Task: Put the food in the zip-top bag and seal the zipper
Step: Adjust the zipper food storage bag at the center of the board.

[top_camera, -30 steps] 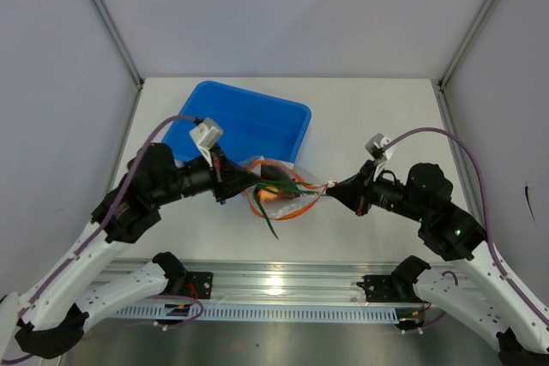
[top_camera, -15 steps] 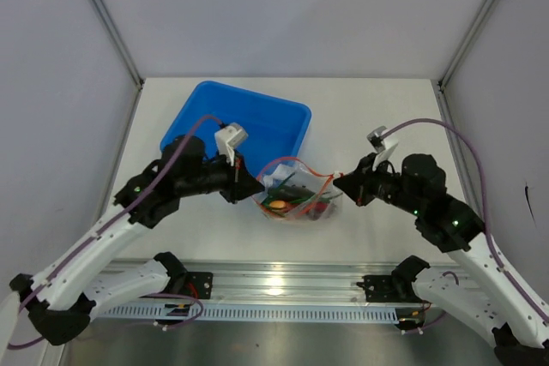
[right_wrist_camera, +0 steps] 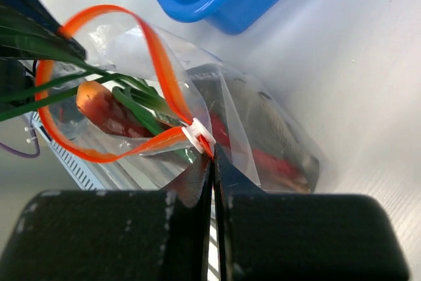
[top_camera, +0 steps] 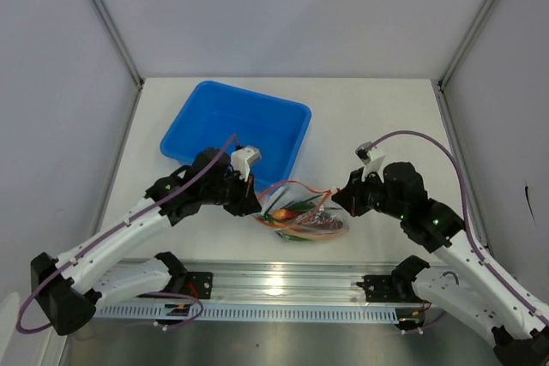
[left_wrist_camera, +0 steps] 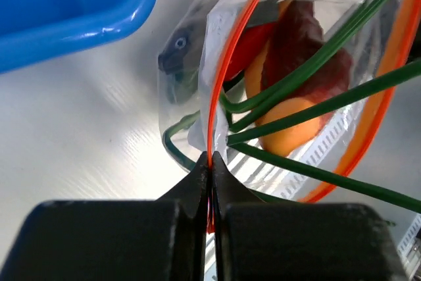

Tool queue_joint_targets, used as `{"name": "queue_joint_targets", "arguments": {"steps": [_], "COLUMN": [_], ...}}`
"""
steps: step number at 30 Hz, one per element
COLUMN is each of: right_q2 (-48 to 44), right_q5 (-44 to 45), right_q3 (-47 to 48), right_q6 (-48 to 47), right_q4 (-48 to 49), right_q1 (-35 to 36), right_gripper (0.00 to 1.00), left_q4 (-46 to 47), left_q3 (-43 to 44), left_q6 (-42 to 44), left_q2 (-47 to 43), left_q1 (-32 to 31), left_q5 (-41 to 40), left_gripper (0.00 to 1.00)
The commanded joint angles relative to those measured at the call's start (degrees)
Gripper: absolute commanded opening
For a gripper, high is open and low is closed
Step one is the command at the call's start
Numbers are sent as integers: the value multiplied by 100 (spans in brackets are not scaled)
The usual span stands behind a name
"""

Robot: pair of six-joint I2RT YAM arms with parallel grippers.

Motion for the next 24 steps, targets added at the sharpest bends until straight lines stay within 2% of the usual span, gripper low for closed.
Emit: {"name": "queue_joint_targets", "arguments": {"steps": [1,5,7,9,11,17,20,24], "right_q2": [-129,-138,-147,-191,-287,1,213,161], "right_q5": [124,168,133,80,80,19,1,62], "right_q3": [444,1366,1561,1623,1484,333,243,778], "right_q6": [-73,-74,5,119,138,190,138,-46], "right_q4": [40,-418,-559,-542,-463,309,417,75], "right_q1": [-34,-26,-26,-26,-34,-69,-104,-122], "right_gripper": [0,0,0,0,0,0,0,0], "left_q4": [180,-161,-250,-128,30,469,444,340], "left_q3": [478,1462,1674,1588,1124,-64,-4,592], "left_q6": [175,228,149,44,-106,-71,52,96], "left_q2": [-820,-1245,-1254,-1307,-1307,-772,-533,-1182], "left_q1": [-15,-15,-15,-15,-15,-15,-6,-6], "left_q5": [-42,-43,98,344,354,-68,-139,-147], "left_gripper": [1,1,1,1,1,1,1,1]}}
